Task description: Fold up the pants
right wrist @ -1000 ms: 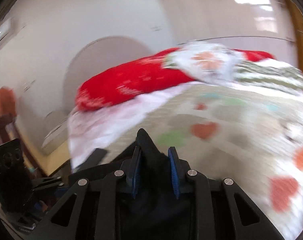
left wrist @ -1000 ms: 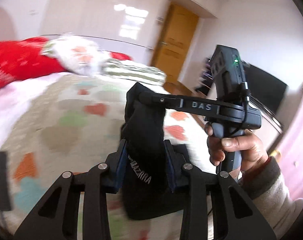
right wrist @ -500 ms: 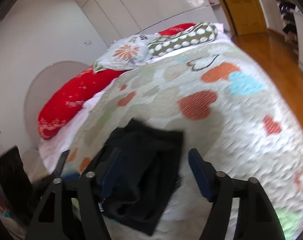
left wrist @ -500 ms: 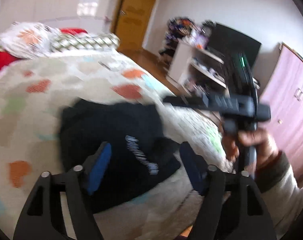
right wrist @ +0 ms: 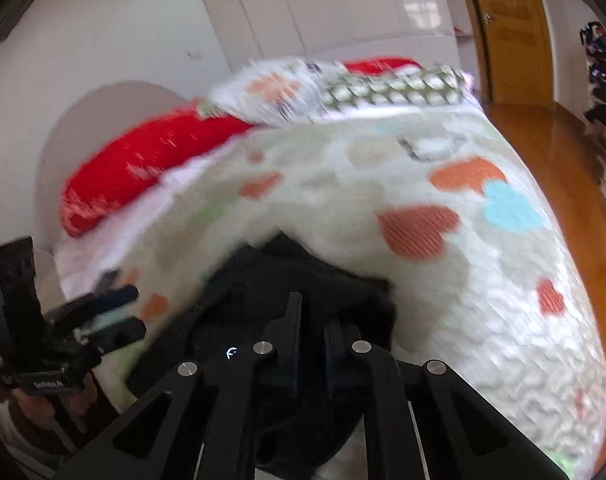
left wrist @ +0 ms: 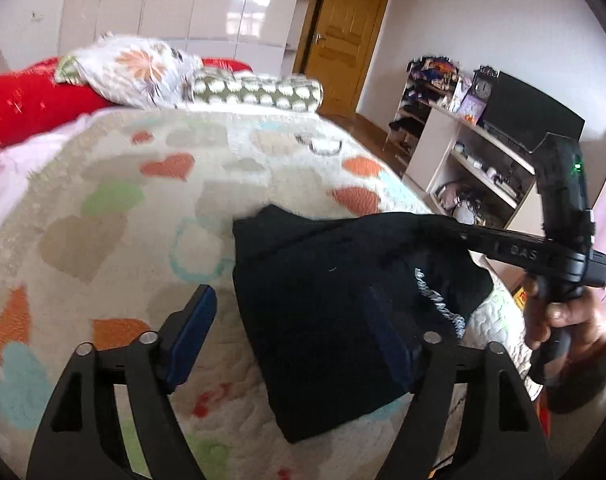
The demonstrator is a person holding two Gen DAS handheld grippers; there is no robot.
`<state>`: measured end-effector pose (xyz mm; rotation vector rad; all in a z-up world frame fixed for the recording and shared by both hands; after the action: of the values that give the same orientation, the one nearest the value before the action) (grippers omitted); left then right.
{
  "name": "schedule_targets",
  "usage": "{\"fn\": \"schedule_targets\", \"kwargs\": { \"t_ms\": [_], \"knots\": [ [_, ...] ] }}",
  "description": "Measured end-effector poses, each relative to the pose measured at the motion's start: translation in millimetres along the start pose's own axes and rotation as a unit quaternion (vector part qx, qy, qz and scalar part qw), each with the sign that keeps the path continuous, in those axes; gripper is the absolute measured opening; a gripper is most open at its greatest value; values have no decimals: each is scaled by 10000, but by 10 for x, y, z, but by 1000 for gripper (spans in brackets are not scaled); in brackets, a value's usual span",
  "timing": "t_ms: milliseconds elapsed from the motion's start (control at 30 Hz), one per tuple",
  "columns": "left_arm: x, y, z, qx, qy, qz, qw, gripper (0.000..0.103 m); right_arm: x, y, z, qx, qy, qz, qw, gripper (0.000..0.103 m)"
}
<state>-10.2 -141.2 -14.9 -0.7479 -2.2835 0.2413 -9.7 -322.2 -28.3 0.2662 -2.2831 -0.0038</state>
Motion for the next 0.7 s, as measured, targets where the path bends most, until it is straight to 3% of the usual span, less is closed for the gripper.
{"fn": "schedule_targets", "kwargs": {
  "t_ms": [67,133,233,333,500,700],
  "knots": [
    [-198,11,184,86,401,37,9992,78,-151,-19,162,148,308,179,9993,11],
    [-279,24,281,141,521,66,9985,78,-131,-57,160,232,338,379,9984,29],
    [-148,-4,244,69,444,61,9990,78,85,-163,-93,43,20,507,9987,32],
    [-18,0,171,-39,290,-88,9995,78,184,-50,-379,112,-301,320,9990,42],
    [-132,-52,298,9,477,54,9988,78,-297,546,-605,968,-148,-53,9952,43],
    [-172,-73,360,60,525,147,9985,78,-855,979,-515,1787,308,-351,9828,40]
  ]
}}
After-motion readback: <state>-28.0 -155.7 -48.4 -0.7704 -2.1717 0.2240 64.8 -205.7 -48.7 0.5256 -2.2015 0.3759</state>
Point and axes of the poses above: each gripper's, at about its wrist camera, not at the fingertips, and x roughly against the way its jaws point, y to its left, z to its underside, the point moved 8 cm from there along -x, roughly the way its jaws point, and after that the axes turned 14 degrees about z, right-handed, at the moved point
